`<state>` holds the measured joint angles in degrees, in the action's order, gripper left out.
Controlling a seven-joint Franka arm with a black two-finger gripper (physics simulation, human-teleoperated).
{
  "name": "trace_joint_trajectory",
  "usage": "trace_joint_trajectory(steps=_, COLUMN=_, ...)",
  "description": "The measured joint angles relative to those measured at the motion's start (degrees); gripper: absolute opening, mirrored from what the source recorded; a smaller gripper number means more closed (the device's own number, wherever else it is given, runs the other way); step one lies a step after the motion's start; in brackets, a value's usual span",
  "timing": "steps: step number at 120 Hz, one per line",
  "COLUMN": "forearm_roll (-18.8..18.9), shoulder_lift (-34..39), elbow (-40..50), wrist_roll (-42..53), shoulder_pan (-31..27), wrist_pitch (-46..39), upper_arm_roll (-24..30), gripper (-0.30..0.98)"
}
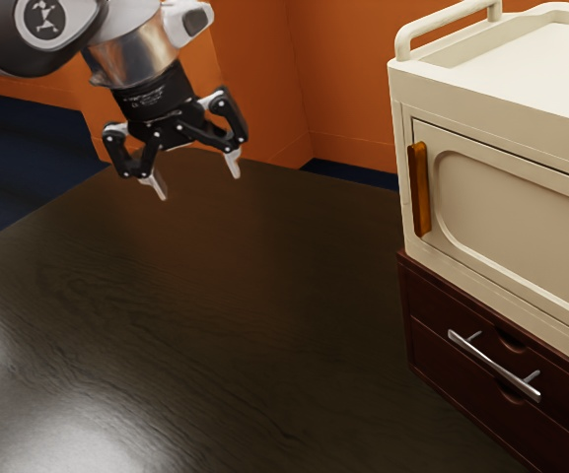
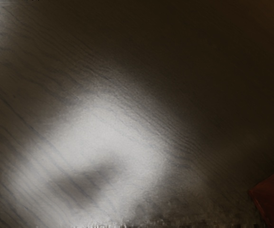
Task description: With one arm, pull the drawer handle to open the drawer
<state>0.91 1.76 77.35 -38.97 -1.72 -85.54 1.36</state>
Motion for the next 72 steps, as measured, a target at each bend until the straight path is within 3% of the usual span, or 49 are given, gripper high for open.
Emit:
trace_joint_trajectory(steps=21, forearm_roll=-0.53, shoulder_lift=0.32, elbow=0.35, wrist_roll=9.26, shoulder_pan=-0.23, wrist_pitch=1.81, upper_arm_roll=-0.32, gripper=0.66)
trace_joint_trajectory(steps=29, forearm_roll=-1.32, shoulder_lift=4.93, elbow=5.32, wrist_roll=9.64, shoulder_pan=-0.53, wrist_pitch=1.95, upper_arm_roll=0.38, gripper=0.66)
trace_joint_trajectory(steps=40, forearm_roll=-2.28, shoulder_lift=12.02, elbow=13.0, wrist_roll=7.02, shoulder_pan=3.89, wrist_pitch=1.62, upper_arm_roll=4.52, gripper=0.66)
trace_joint_trajectory(steps=50, forearm_roll=-6.3, shoulder_lift=19.51, elbow=24.34, wrist_roll=2.96, shoulder_pan=5.02, wrist_pitch=-1.1, upper_arm_roll=6.55, gripper=0.66)
trace_joint_trajectory(steps=72, forearm_roll=-12.66, shoulder_lift=23.86, elbow=32.38, wrist_roll=-8.51, shoulder_pan=5.98, wrist_pitch=-9.33, upper_arm_roll=14.56, gripper=0.66)
